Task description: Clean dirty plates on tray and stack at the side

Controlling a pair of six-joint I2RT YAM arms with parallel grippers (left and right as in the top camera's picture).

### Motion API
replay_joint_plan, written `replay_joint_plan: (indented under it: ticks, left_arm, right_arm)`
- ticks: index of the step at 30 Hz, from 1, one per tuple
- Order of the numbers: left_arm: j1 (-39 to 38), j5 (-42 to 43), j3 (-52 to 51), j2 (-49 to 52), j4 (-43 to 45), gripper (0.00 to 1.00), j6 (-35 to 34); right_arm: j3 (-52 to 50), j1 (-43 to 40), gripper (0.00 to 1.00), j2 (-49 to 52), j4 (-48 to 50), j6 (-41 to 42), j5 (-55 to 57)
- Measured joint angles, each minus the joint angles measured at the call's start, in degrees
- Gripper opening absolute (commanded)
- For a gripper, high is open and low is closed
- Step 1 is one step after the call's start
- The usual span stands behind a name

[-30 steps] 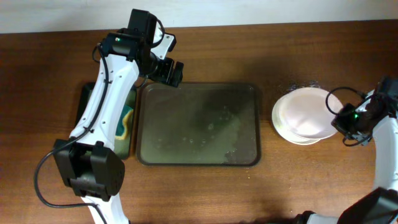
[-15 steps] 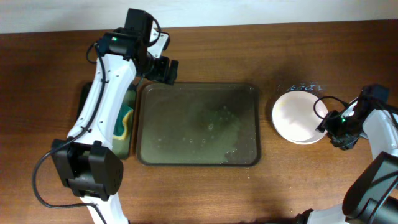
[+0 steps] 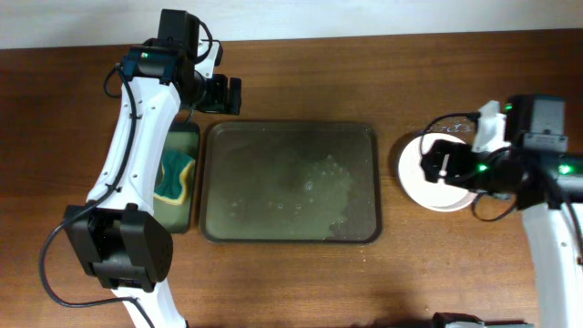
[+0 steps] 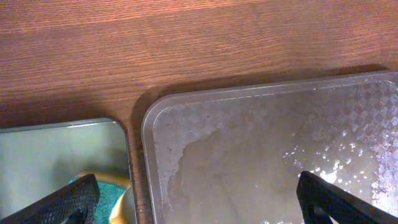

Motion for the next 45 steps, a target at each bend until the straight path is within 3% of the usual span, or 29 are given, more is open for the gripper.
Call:
replay_joint_plan:
  ticks: [4,9,16,20,29,35,40,45]
  left_arm:
    - [0.0,0.0,0.0,0.0,0.0,0.99,0.0]
    - [0.0,0.0,0.0,0.0,0.0,0.99,0.0]
    - [0.0,0.0,0.0,0.0,0.0,0.99,0.0]
    - [0.0,0.0,0.0,0.0,0.0,0.99,0.0]
    - [0.0,0.0,0.0,0.0,-0.1,0.99,0.0]
    - [0.0,0.0,0.0,0.0,0.0,0.99,0.0]
    - [0.0,0.0,0.0,0.0,0.0,0.99,0.0]
    - [0.0,0.0,0.0,0.0,0.0,1.00,0.0]
  right_arm:
    - [0.0,5.7,0.98,0.4,0.0,3.6,0.0]
    - [0.0,6.1,0.98,0.7,1.7,4.5,0.5]
    - [-1.4,9.1,0.99,-1.0,18.1,-1.6,1.3]
    - [-11.8,10.9,0.99,-11.4,31.2,-4.3,2.5]
    - [-53.9,11.0,0.98,-48.9,62.5,-5.4,4.2]
    - [-70.2,11.0,0.98,-67.0,66.1,-5.6,4.5]
    - [-76.5,11.0,0.98,-71.4,70.0,-5.6,5.8]
    - [-78.1,11.0,0.98,-71.4,67.3,-5.6,7.0]
